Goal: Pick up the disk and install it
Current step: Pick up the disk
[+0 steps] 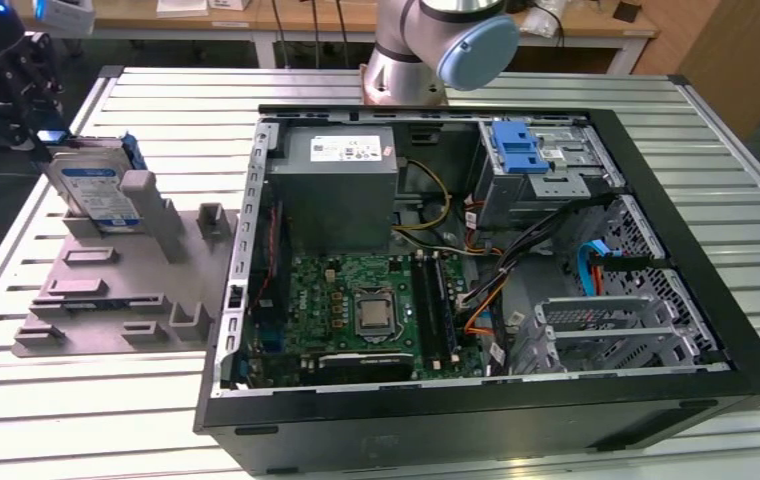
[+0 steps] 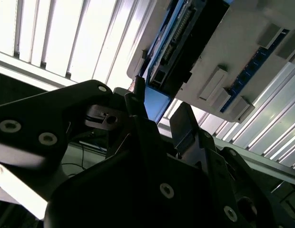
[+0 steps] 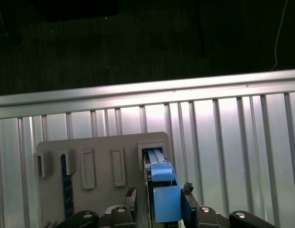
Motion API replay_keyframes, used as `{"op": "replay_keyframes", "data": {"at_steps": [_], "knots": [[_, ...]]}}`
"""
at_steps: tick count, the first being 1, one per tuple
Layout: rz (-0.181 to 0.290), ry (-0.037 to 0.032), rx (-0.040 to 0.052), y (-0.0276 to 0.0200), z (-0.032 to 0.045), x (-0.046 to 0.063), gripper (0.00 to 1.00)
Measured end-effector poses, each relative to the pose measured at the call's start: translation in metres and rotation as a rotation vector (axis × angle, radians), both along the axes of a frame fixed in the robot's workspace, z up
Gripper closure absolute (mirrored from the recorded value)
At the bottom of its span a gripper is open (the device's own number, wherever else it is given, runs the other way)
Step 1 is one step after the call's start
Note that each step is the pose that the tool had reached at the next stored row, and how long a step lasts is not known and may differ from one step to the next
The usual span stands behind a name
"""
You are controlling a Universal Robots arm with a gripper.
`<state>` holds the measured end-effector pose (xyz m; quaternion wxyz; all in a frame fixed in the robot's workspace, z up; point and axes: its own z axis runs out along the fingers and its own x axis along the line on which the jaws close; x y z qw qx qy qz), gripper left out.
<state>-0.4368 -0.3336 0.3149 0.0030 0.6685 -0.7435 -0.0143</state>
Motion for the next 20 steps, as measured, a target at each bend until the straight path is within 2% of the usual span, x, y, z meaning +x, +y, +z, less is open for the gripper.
{"op": "replay_keyframes", "data": {"at_steps": [7, 13, 20], "knots": [[0.001, -0.0008, 0.0, 0.0, -0.0093, -0.001, 0.51], [0.001, -0.0008, 0.0, 0.0009, -0.0121, -0.001, 0.51], [0.001, -0.001, 0.0, 0.0011, -0.0204, -0.002, 0.51]]}}
